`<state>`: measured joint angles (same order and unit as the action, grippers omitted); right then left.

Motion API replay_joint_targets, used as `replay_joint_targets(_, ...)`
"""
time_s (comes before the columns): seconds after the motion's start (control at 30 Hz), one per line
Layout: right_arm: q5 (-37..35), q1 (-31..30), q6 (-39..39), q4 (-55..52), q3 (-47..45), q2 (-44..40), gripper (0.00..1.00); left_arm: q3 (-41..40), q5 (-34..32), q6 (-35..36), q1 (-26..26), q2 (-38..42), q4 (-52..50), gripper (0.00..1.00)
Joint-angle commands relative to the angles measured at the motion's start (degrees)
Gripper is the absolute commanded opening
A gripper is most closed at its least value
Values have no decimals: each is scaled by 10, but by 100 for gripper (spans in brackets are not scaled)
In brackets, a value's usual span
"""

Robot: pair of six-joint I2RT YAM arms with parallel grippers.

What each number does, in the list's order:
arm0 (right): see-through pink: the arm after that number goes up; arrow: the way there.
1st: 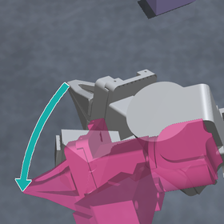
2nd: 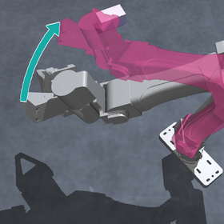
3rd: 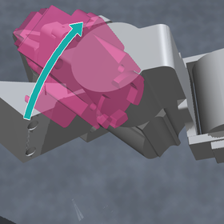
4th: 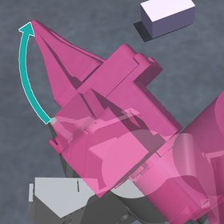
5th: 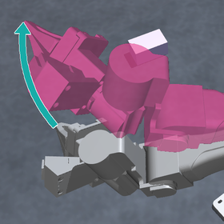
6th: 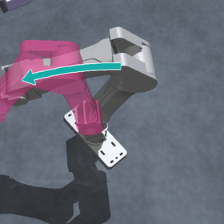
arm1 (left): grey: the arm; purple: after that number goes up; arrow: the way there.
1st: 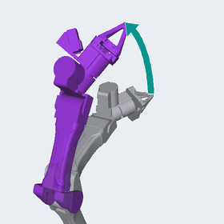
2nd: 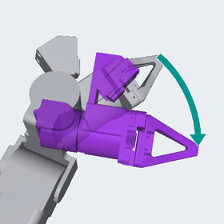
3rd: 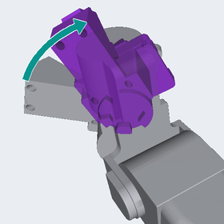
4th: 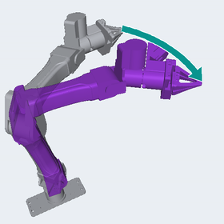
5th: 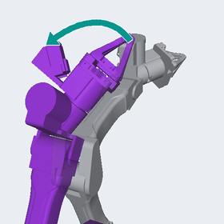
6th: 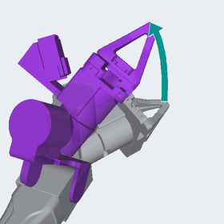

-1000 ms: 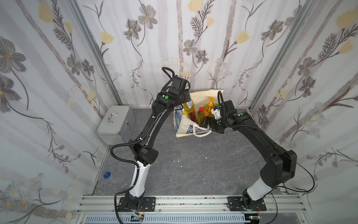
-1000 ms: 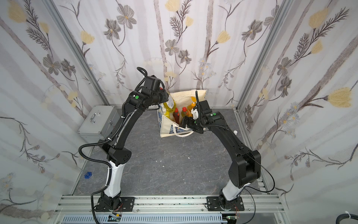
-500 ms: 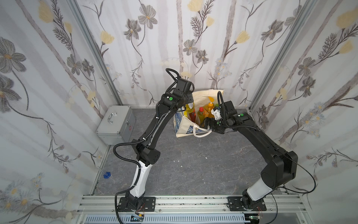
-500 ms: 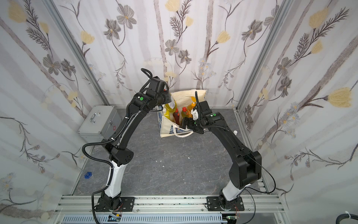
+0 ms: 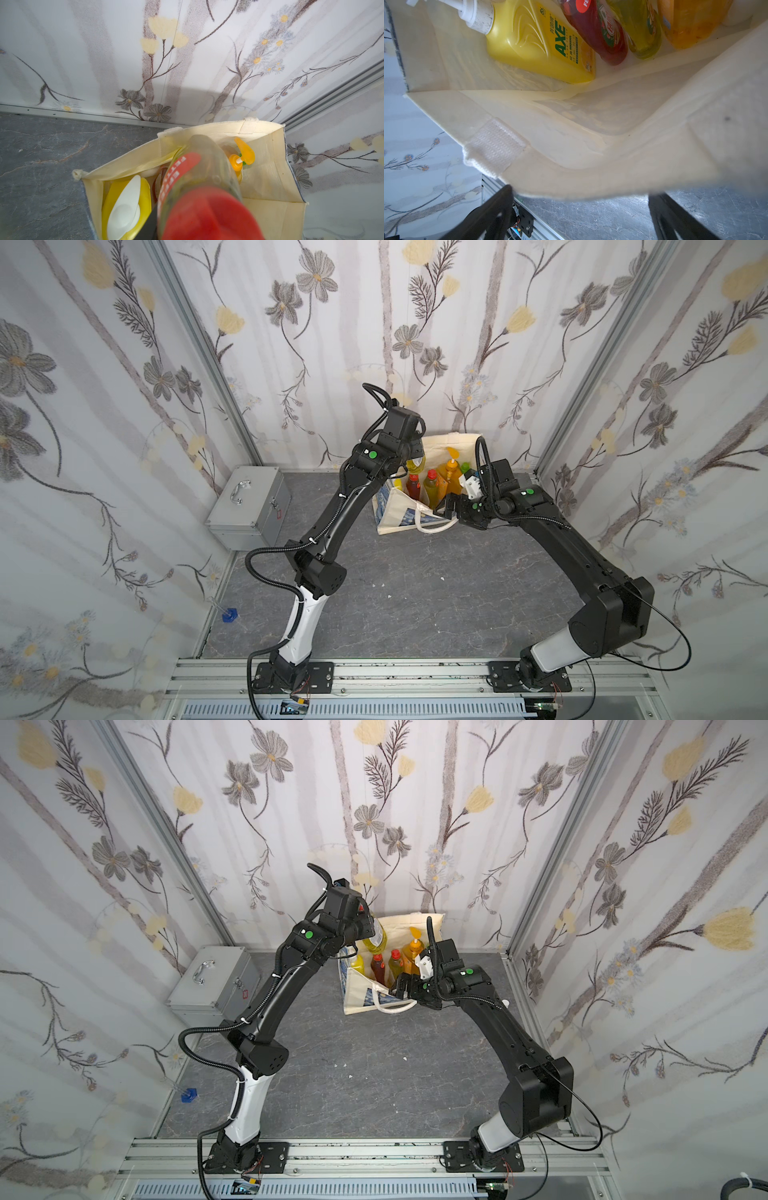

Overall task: Pack dish soap into the shopping bag
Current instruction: Place the bottle of dish soap in the shopping bag.

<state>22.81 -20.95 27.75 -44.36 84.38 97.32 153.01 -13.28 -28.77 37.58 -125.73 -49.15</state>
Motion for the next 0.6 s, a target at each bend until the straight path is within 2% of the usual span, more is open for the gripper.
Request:
replay_joint_targets(0.0,-3,14,21,24,-19,-11,100,6,5,-11,5,3,68,24)
replay_joint_targets(0.37,1,47,46,34,-51,-31,100,7,35,-25,14,-11,82,24)
replay_joint_targets(0.57,-13,51,69,50,-49,-42,100,7,6,-16,15,-9,50,24)
